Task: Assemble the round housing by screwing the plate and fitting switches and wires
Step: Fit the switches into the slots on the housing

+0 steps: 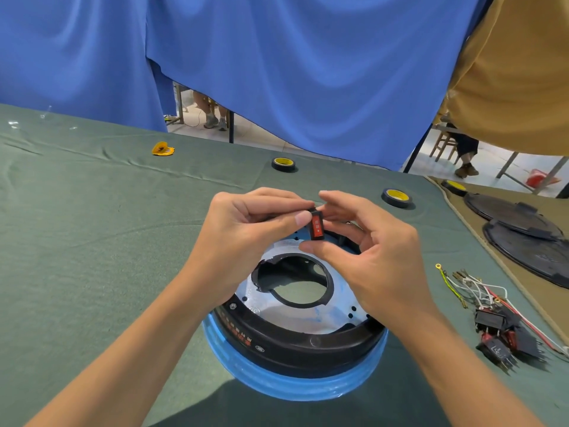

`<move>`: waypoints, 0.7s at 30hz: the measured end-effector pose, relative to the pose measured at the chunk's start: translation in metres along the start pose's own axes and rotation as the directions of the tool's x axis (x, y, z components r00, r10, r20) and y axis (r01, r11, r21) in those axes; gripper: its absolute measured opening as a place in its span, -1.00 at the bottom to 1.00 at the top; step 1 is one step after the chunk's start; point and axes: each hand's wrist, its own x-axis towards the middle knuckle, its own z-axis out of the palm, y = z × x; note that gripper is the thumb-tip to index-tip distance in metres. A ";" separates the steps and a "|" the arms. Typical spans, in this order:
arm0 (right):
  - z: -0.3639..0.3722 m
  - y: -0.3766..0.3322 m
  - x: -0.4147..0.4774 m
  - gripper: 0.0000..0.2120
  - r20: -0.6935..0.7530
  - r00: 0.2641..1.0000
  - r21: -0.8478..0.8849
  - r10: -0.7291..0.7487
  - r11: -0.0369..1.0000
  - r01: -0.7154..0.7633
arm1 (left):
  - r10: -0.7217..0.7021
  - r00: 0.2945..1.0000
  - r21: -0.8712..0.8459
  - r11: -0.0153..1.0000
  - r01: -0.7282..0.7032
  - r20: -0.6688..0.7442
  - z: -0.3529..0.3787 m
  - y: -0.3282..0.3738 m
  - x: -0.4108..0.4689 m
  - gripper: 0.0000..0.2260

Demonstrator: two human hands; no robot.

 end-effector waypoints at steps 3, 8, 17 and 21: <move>0.001 -0.005 0.001 -0.60 -0.010 1.000 -0.060 -0.027 0.998 0.026 | -0.009 1.000 -0.029 1.000 0.009 0.003 0.000 0.000 0.000 -0.84; 0.007 -0.012 0.005 -0.69 -0.058 0.998 -0.221 -0.034 0.975 0.021 | -0.061 0.997 -0.091 0.994 0.066 0.048 0.002 0.003 -0.002 -0.78; 0.027 -0.020 0.009 -0.68 0.067 0.998 -0.331 0.003 0.943 0.019 | -0.058 0.991 0.142 0.987 0.075 -0.117 -0.015 0.003 -0.007 -0.83; 0.025 -0.021 0.011 -0.82 0.071 0.978 -0.252 0.197 0.952 -0.173 | -0.031 0.979 0.202 0.977 0.072 -0.199 -0.041 0.005 -0.007 -0.80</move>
